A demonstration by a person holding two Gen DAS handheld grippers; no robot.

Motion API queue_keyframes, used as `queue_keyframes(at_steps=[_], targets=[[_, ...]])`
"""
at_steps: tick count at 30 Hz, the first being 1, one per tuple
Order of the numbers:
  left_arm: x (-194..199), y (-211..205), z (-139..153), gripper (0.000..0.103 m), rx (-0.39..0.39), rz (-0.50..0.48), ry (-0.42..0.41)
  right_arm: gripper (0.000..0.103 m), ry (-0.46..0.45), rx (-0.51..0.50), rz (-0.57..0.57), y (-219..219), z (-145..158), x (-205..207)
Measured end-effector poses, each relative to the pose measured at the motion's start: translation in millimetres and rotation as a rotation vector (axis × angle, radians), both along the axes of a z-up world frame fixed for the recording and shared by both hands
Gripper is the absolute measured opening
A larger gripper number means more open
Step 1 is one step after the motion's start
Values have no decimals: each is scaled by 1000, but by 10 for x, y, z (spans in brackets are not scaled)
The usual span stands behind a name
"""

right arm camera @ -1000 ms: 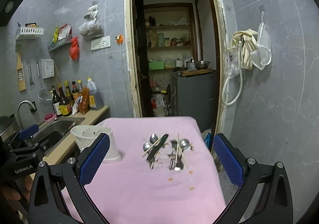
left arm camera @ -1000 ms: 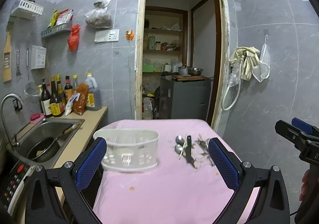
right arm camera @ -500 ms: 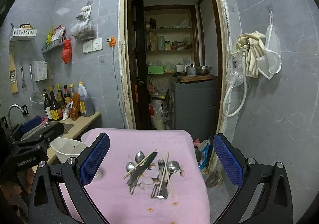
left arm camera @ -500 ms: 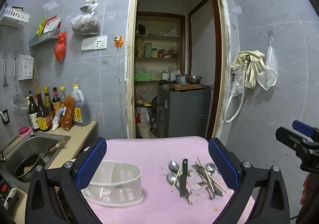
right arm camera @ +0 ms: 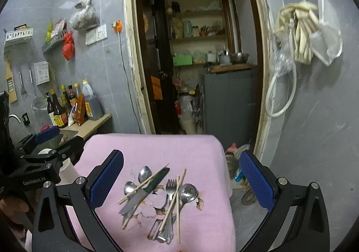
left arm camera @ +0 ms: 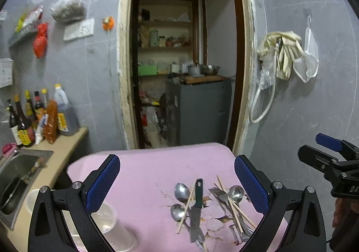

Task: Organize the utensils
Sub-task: 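Grasp a silver spoon with the left tool while the right tool grasps another spoon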

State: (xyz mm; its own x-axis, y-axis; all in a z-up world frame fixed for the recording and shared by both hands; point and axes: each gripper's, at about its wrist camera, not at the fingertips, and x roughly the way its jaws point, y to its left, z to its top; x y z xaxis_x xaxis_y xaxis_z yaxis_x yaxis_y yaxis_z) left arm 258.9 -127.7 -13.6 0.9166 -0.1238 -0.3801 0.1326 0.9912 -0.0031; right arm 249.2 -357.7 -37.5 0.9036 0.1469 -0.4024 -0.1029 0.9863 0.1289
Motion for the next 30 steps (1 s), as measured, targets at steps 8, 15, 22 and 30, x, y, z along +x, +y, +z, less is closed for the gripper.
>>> queue_keyframes(at_steps=[8, 15, 22, 30], targets=[[436, -195, -410, 95, -32, -1, 129, 92, 119, 55, 41, -91, -521, 461], [691, -219, -818, 81, -64, 17, 261, 68, 240, 84, 78, -126, -980, 770], [857, -175, -1150, 68, -69, 72, 360, 52, 360, 120, 101, -114, -1386, 1097], [999, -7, -1498, 49, -118, 111, 479, 36, 461, 128, 171, -8, -1724, 1362]])
